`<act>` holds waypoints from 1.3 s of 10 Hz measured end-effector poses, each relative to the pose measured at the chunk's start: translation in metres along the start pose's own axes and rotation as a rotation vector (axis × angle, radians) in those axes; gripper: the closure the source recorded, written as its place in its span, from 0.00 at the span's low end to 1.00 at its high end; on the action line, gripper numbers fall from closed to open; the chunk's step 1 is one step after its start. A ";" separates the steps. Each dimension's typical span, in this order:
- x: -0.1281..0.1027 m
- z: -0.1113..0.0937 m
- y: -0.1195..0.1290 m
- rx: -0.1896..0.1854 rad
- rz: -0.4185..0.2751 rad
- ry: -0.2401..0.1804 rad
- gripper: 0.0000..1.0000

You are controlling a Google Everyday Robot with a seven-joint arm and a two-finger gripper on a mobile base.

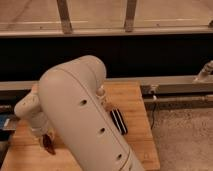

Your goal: Place the pepper in the ceramic cup

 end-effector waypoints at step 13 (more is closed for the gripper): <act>0.035 -0.168 -0.048 0.053 0.055 -0.425 1.00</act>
